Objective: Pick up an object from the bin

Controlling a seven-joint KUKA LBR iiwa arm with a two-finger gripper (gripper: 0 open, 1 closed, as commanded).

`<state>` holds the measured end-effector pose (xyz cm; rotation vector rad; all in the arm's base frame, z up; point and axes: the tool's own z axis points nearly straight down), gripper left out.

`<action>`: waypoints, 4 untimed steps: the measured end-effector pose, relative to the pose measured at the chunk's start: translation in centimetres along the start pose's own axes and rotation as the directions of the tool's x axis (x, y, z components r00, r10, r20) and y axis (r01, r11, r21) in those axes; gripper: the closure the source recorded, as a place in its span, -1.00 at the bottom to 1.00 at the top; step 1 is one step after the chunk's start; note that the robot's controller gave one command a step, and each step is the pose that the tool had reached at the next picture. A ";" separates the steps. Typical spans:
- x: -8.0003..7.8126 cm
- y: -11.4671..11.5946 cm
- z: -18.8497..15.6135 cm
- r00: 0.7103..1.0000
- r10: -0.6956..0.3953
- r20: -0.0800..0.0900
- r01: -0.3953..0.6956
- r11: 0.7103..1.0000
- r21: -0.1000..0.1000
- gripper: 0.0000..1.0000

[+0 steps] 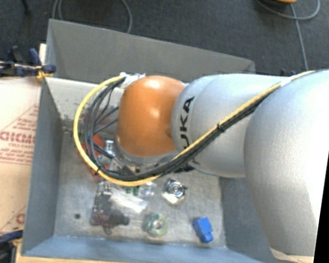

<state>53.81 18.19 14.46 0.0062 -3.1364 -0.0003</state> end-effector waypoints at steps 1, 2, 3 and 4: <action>-5.0 -4.2 5.5 0.996 -0.090 0.013 0.090 0.996 -0.002 -1.00; -9.6 -0.4 7.1 0.983 -0.181 0.014 0.181 0.983 0.001 -1.00; -9.7 -0.5 6.8 0.984 -0.175 0.018 0.175 0.985 0.000 1.00; -10.5 -1.3 -9.2 0.980 -0.199 0.019 0.199 0.980 0.002 1.00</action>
Offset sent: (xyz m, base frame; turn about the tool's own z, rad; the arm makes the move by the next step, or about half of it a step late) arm 0.0593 -0.0540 -0.0746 -0.0978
